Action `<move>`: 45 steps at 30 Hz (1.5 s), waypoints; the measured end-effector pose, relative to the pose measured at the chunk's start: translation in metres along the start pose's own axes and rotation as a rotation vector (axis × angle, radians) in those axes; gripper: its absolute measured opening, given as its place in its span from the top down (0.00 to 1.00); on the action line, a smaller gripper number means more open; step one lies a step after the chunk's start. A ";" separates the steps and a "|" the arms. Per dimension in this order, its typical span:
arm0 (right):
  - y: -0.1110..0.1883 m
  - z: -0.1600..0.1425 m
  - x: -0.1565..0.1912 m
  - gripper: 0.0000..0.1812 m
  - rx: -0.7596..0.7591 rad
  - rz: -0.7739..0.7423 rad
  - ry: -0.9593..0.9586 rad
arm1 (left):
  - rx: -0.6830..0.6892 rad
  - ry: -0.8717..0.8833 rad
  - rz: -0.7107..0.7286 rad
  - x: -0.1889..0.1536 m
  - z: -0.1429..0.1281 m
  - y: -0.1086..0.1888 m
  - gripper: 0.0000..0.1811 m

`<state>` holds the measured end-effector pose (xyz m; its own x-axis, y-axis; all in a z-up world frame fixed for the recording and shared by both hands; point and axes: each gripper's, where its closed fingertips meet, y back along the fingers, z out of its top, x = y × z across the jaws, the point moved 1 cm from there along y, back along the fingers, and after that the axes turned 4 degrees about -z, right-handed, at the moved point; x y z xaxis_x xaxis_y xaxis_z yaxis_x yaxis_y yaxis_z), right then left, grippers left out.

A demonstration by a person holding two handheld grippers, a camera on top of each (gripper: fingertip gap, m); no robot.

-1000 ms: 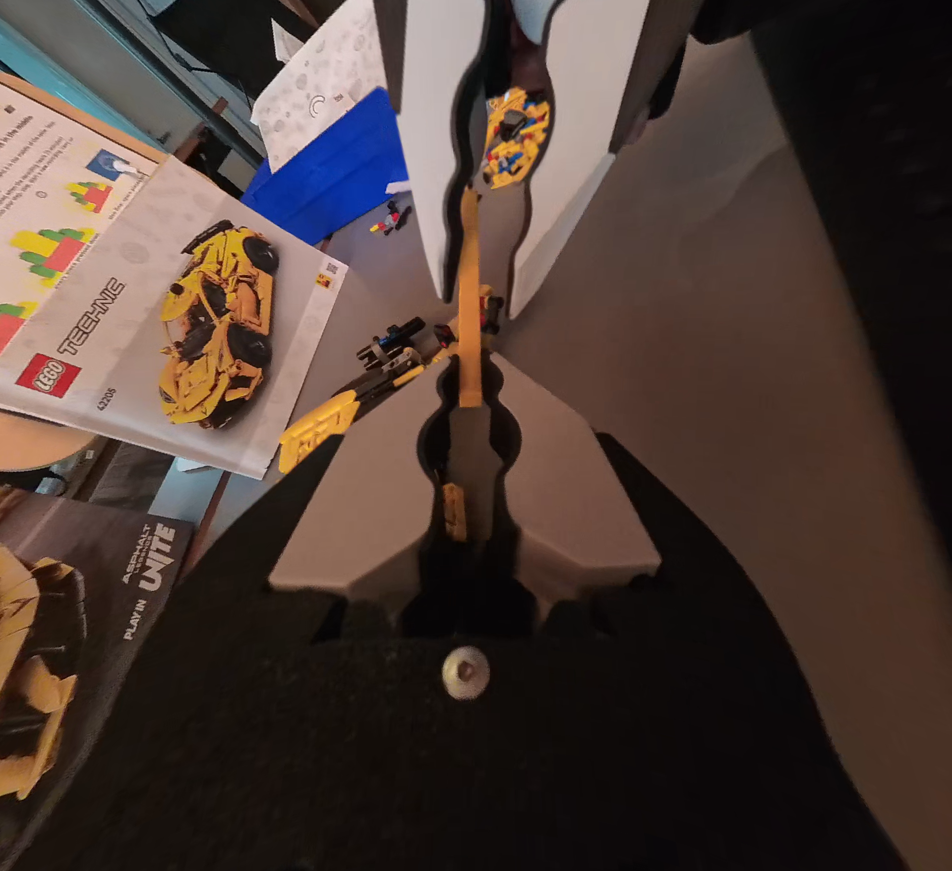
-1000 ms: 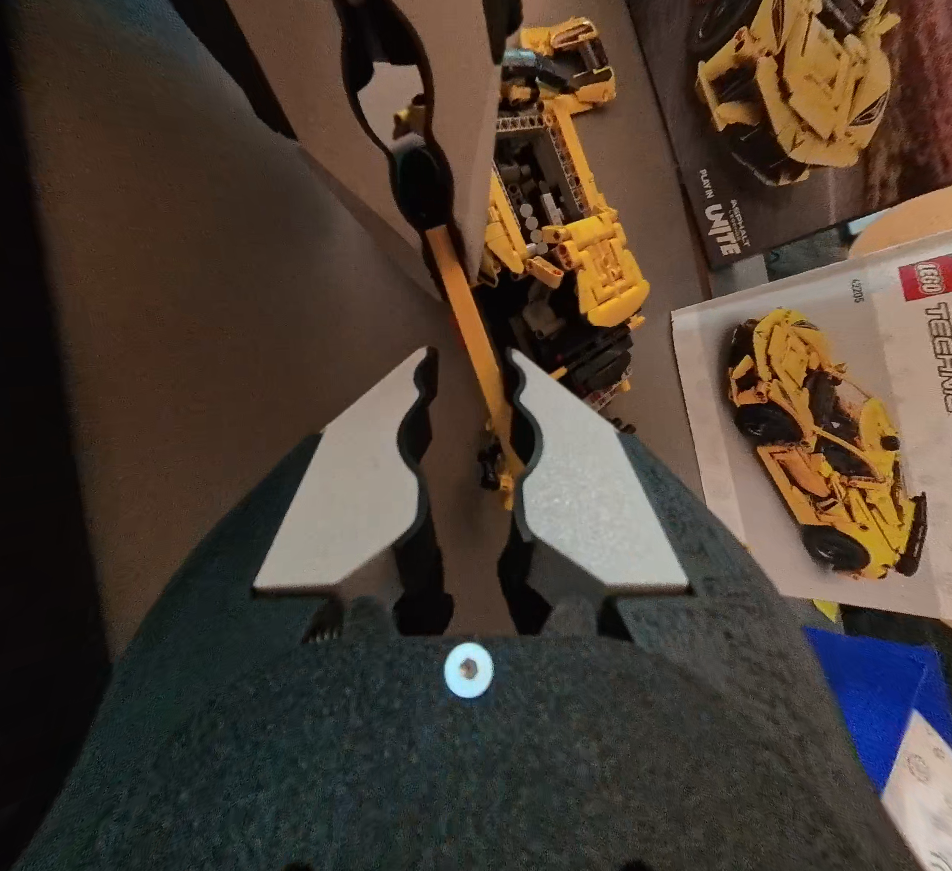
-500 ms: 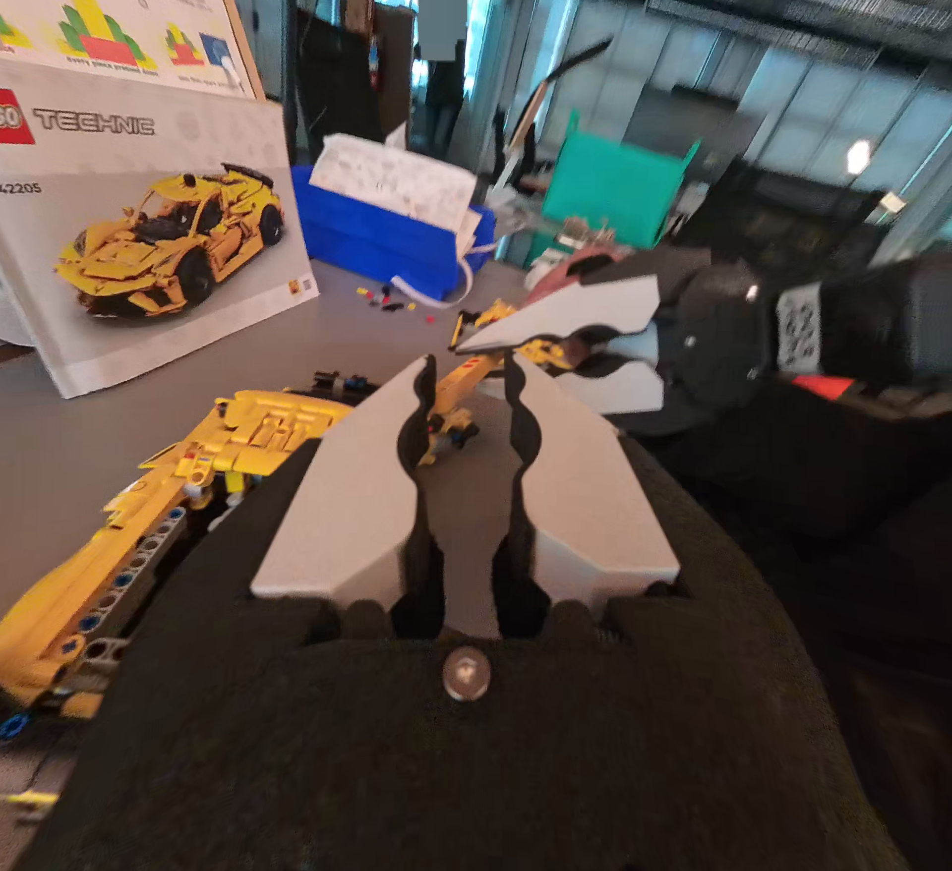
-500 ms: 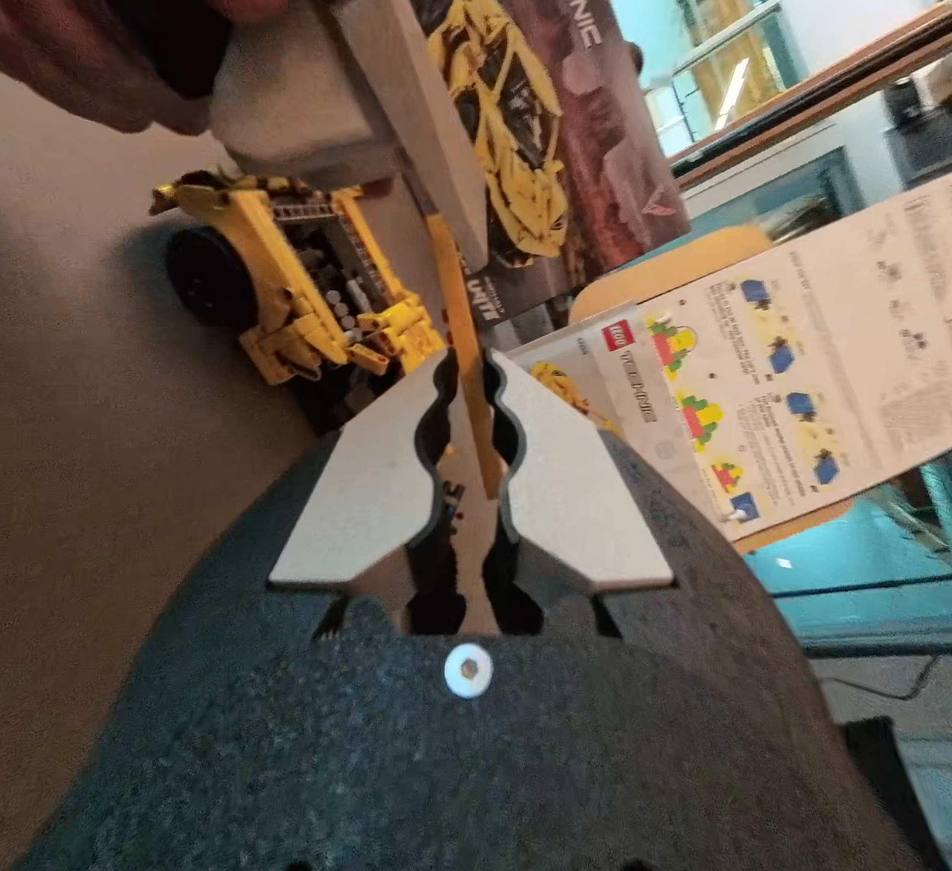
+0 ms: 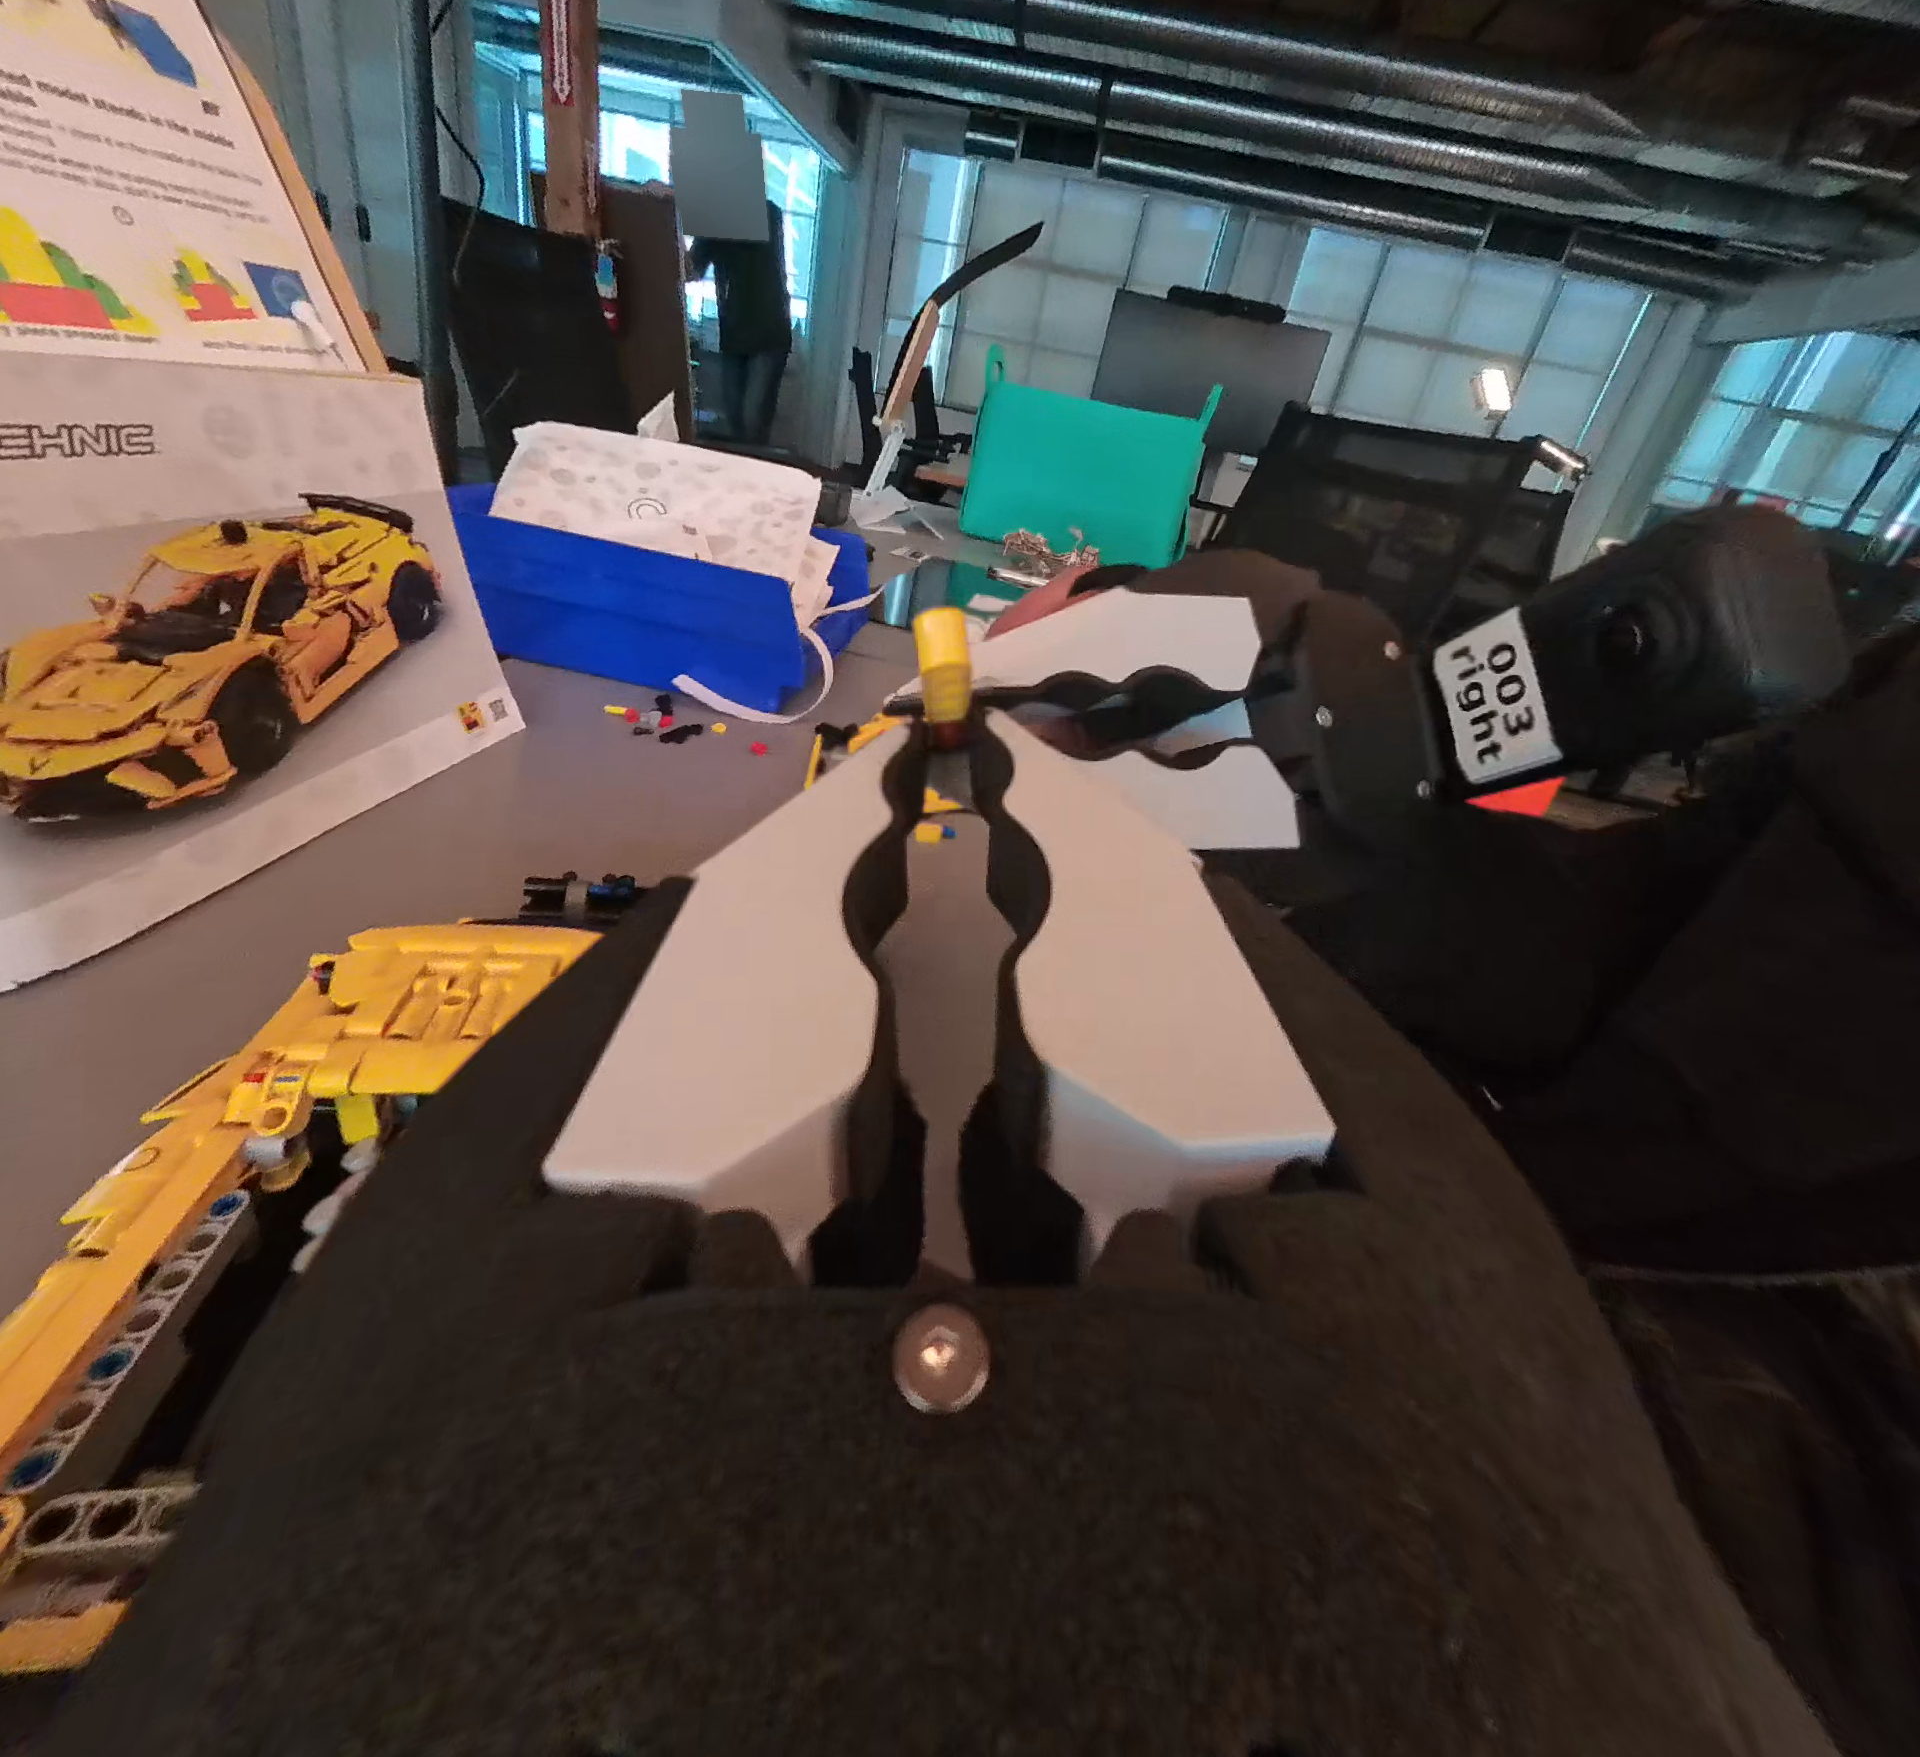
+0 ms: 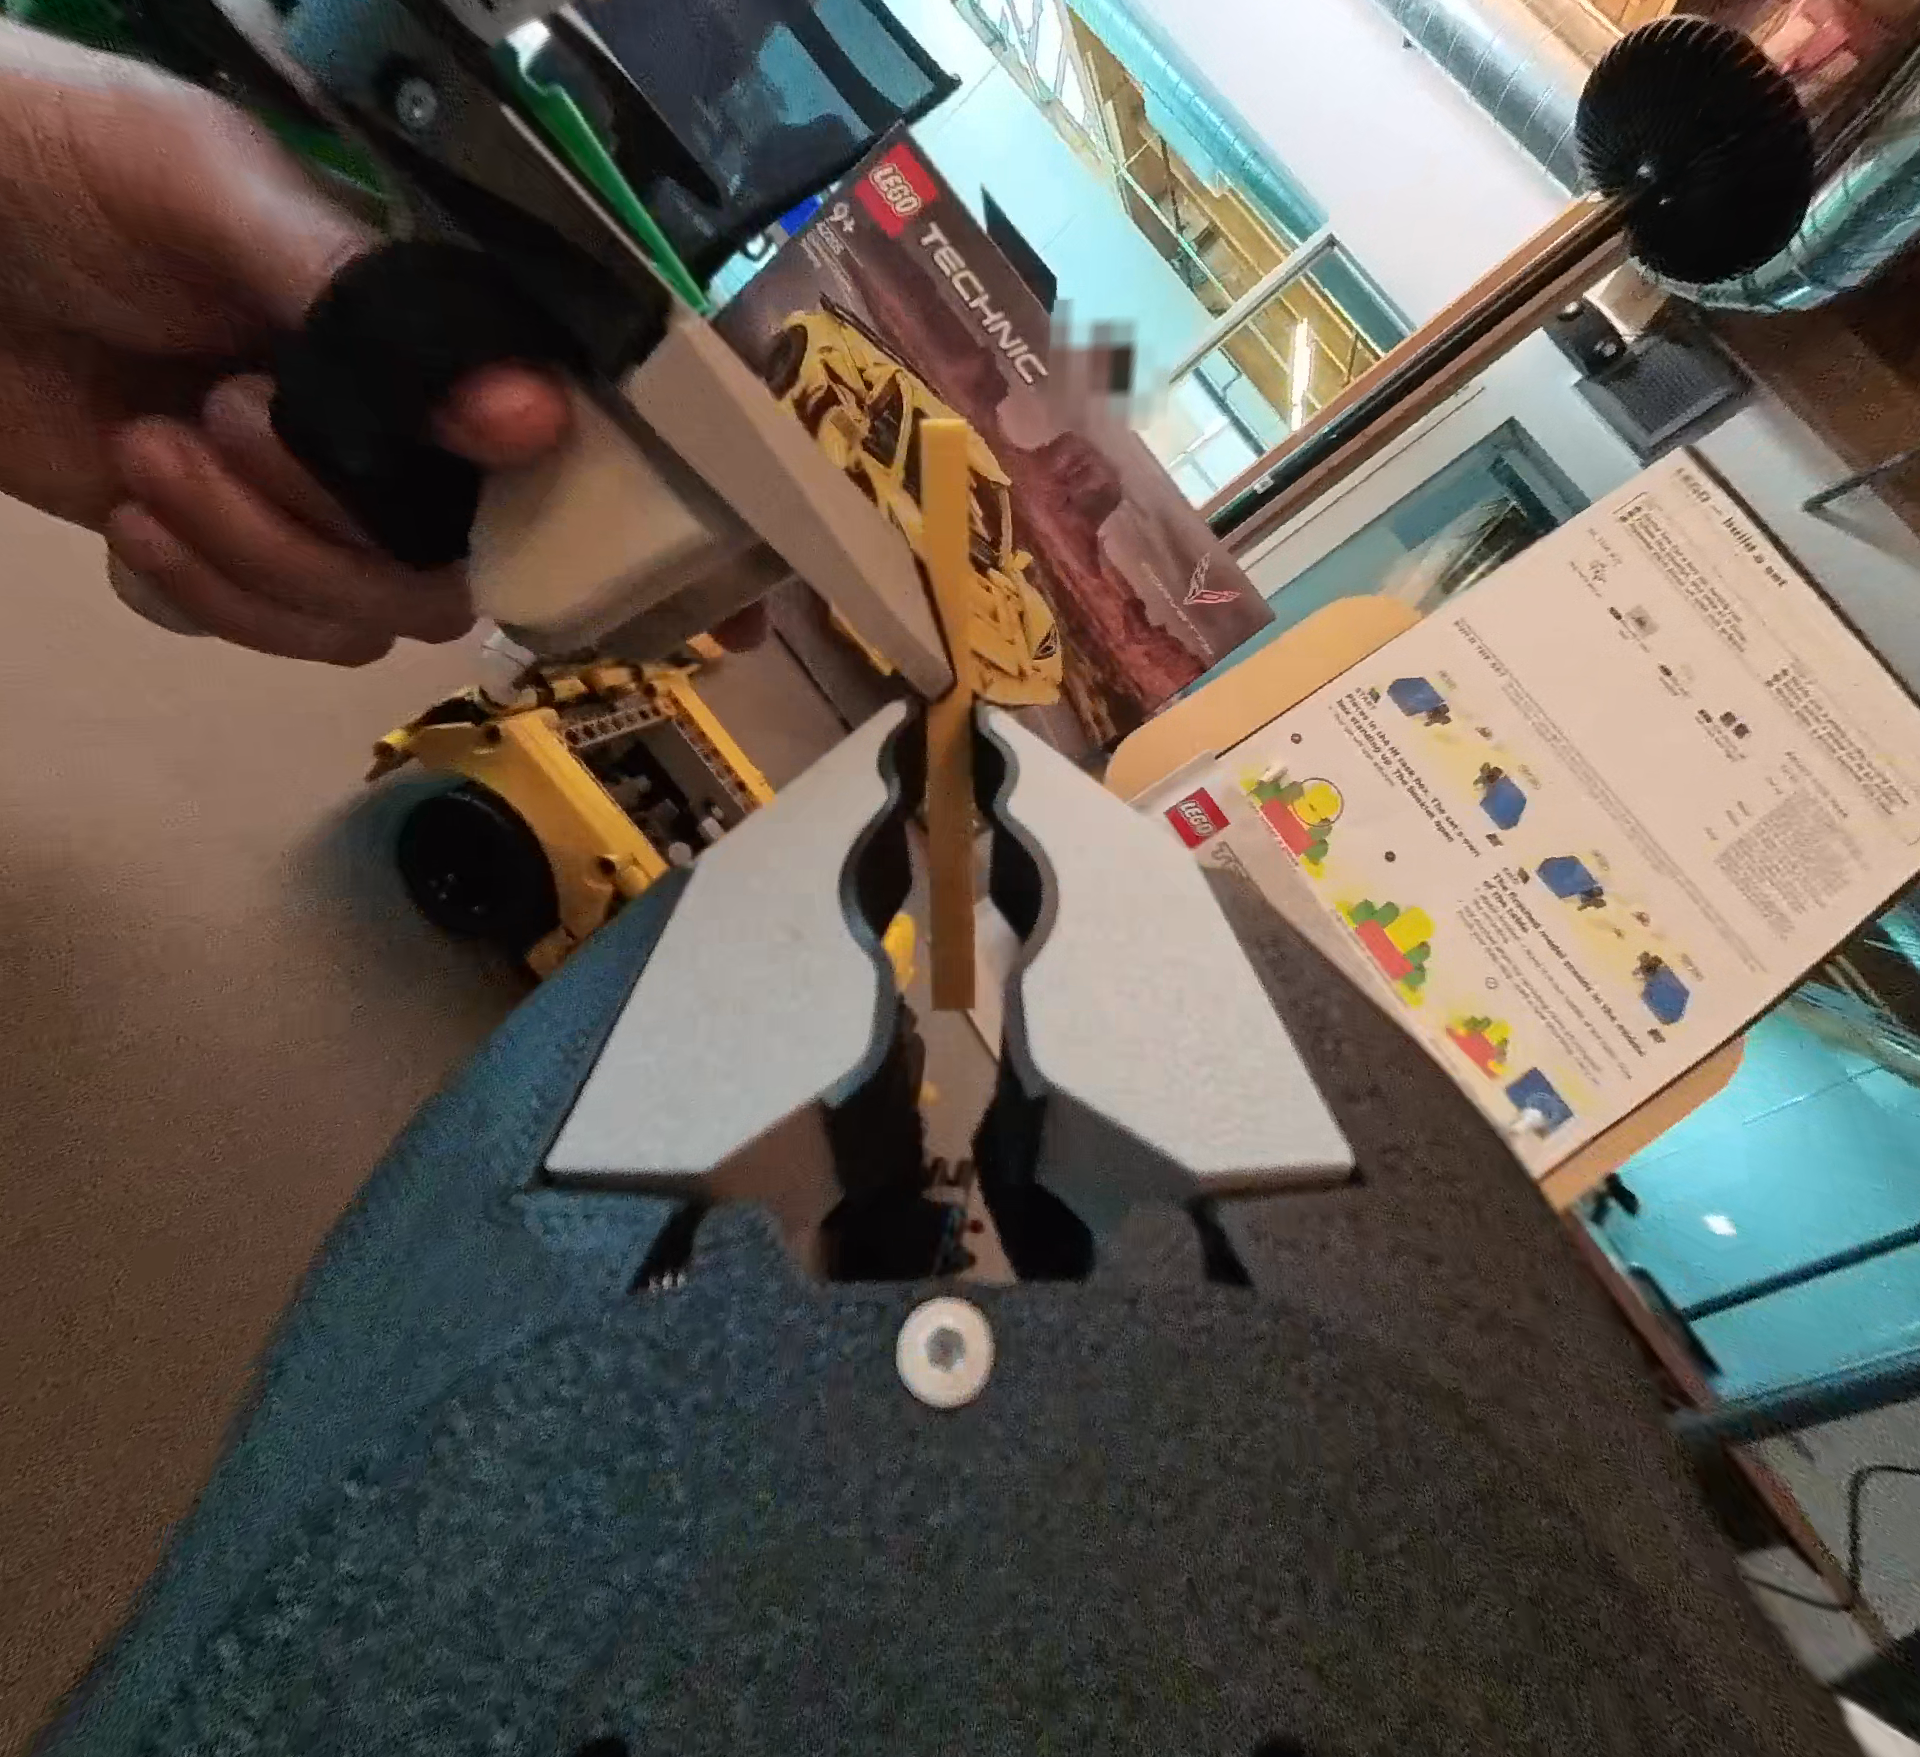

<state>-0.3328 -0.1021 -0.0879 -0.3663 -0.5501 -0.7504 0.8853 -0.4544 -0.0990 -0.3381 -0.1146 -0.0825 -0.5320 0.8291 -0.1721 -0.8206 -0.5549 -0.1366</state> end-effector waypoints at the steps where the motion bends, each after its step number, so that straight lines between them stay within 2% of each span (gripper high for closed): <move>1: 0.001 0.001 0.000 0.96 -0.010 0.010 -0.014 | -0.002 -0.002 -0.007 -0.001 0.000 0.000 0.96; 10: 0.009 0.001 0.005 0.95 -0.001 0.093 0.073 | 0.043 -0.143 -0.006 -0.006 -0.005 0.000 0.97; 15: 0.008 -0.003 0.007 0.96 0.015 0.094 0.094 | 0.049 -0.092 -0.010 -0.004 -0.008 -0.002 0.96; 18: 0.006 0.000 0.007 0.96 0.000 0.092 0.044 | 0.034 -0.084 -0.001 -0.002 -0.006 -0.002 0.92; 20: 0.006 0.000 0.007 0.96 0.000 0.093 0.036 | 0.040 -0.101 0.000 -0.004 -0.006 -0.001 0.96; 23: 0.010 0.001 0.008 0.95 -0.011 0.128 0.058 | 0.067 -0.123 -0.012 -0.007 -0.008 -0.002 0.96; 27: 0.018 -0.003 0.013 0.94 0.024 0.208 0.163 | 0.120 -0.179 -0.022 -0.012 -0.014 -0.003 0.96; 33: 0.022 -0.003 0.017 0.94 0.053 0.213 0.316 | 0.197 -0.256 0.024 -0.007 -0.023 -0.003 0.96; 40: 0.023 -0.009 0.025 0.94 0.074 0.280 0.267 | 0.263 -0.317 0.028 -0.007 -0.032 -0.002 0.96; 45: 0.030 -0.011 0.029 0.94 0.075 0.389 0.116 | 0.293 -0.356 0.008 -0.012 -0.039 -0.004 0.97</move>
<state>-0.3135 -0.1240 -0.1204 0.0300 -0.6105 -0.7914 0.9265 -0.2802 0.2513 -0.3201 -0.1250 -0.1178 -0.5350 0.8253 0.1809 -0.8134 -0.5610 0.1537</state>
